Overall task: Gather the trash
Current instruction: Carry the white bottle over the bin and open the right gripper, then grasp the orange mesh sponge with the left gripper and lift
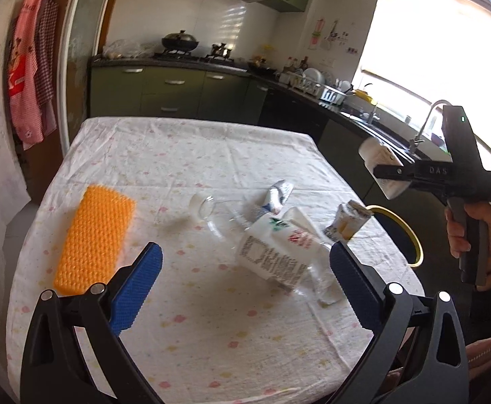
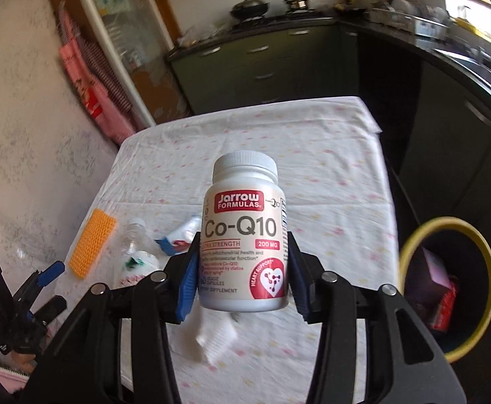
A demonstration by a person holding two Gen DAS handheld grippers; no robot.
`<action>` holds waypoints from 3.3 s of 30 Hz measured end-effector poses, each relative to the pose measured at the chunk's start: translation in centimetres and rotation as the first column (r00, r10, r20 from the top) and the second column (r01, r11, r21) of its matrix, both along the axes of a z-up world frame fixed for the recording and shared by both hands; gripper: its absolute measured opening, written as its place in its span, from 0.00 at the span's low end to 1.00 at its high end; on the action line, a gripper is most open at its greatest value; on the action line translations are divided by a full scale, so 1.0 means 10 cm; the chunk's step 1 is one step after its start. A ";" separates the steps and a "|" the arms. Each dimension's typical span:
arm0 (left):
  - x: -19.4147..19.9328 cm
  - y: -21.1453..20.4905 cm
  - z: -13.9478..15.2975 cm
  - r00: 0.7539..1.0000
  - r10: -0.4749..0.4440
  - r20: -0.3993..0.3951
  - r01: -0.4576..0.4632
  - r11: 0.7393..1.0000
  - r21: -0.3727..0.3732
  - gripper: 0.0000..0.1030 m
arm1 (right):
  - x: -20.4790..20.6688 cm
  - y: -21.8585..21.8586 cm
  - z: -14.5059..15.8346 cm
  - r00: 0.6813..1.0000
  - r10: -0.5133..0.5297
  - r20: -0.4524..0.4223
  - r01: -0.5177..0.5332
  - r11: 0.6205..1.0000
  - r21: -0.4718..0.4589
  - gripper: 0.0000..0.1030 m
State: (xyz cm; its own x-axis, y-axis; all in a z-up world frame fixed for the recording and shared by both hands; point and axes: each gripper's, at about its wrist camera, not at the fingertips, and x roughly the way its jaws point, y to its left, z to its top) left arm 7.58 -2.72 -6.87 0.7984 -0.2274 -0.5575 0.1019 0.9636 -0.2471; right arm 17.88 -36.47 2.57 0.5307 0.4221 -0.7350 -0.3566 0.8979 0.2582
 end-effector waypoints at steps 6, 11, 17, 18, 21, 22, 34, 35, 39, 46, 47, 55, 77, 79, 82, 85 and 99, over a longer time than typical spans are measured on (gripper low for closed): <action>-0.01 -0.36 0.10 0.997 -0.074 0.031 0.072 0.997 0.039 0.95 | -0.12 -0.90 -0.12 0.981 -0.193 0.001 0.193 0.981 0.010 0.43; 0.05 -0.68 0.15 0.992 -0.122 0.029 0.120 0.990 0.071 0.95 | -0.12 -1.49 -0.40 0.951 -0.308 -0.033 0.309 0.951 0.006 0.43; 0.15 -1.04 0.12 0.984 -0.181 -0.006 0.180 0.978 0.103 0.95 | -0.08 -1.97 -0.82 0.914 -0.396 -0.091 0.396 0.918 -0.020 0.43; 0.16 -1.08 0.12 0.982 -0.188 -0.010 0.188 0.976 0.107 0.95 | -0.06 -2.04 -0.90 0.906 -0.411 -0.104 0.411 0.911 -0.022 0.43; 0.19 -1.20 0.11 0.978 -0.207 -0.018 0.208 0.971 0.115 0.95 | -0.01 -2.17 -1.08 0.899 -0.418 -0.134 0.418 0.908 -0.029 0.44; 0.20 -1.22 0.10 0.977 -0.212 -0.021 0.213 0.970 0.117 0.95 | 0.01 -2.19 -1.13 0.901 -0.411 -0.140 0.410 0.911 -0.039 0.44; 0.26 -1.13 0.08 0.981 -0.187 -0.042 0.190 0.975 0.115 0.95 | -0.13 -2.18 -1.10 0.900 -0.426 -0.095 0.428 0.904 -0.002 0.60; 0.26 -1.09 0.09 0.983 -0.178 -0.042 0.181 0.977 0.113 0.95 | -0.16 -2.14 -1.07 0.903 -0.421 -0.086 0.422 0.906 -0.002 0.60; 0.27 -0.97 0.10 0.983 -0.177 -0.045 0.181 0.976 0.123 0.95 | -0.29 -1.96 -0.99 0.921 -0.384 -0.071 0.387 0.922 0.034 0.61; 0.39 -0.80 -0.05 0.981 -0.111 -0.159 0.125 0.989 0.080 0.95 | -0.43 -1.66 -0.99 0.947 -0.313 -0.076 0.317 0.947 0.049 0.63; 0.42 -0.77 -0.08 0.980 -0.093 -0.179 0.106 0.992 0.062 0.95 | -0.43 -1.63 -0.99 0.949 -0.305 -0.077 0.310 0.950 0.049 0.63; 0.56 -0.73 -0.17 0.973 -0.024 -0.228 0.037 0.998 0.050 0.95 | -0.43 -1.54 -1.02 0.956 -0.279 -0.090 0.285 0.957 0.055 0.63; 0.89 0.75 -0.65 0.895 0.296 -0.334 -0.165 0.914 0.369 0.90 | -0.45 -1.48 -1.04 0.962 -0.257 -0.094 0.265 0.962 0.074 0.64; 0.90 0.78 -0.67 0.893 0.297 -0.338 -0.168 0.917 0.361 0.80 | -0.45 -1.48 -1.04 0.962 -0.257 -0.096 0.264 0.961 0.076 0.64; 0.90 0.79 -0.67 0.893 0.321 -0.315 -0.182 0.899 0.399 0.59 | -0.44 -1.47 -1.05 0.961 -0.256 -0.101 0.264 0.962 0.075 0.64; 0.86 0.81 -0.62 0.897 0.328 -0.297 -0.193 0.894 0.404 0.41 | -0.44 -1.44 -1.07 0.963 -0.246 -0.107 0.255 0.964 0.077 0.64; 0.68 0.56 -0.28 0.939 0.264 -0.222 -0.169 0.913 0.372 0.15 | -0.48 -1.46 -1.02 0.963 -0.251 -0.097 0.259 0.962 0.088 0.64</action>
State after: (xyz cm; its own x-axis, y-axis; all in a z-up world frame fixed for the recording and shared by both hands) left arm 14.35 2.91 -9.71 0.6202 0.1772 -0.7642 -0.1412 0.9835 0.1135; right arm 13.05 -51.06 -7.67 0.5685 0.3539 -0.7427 -0.0925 0.9245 0.3697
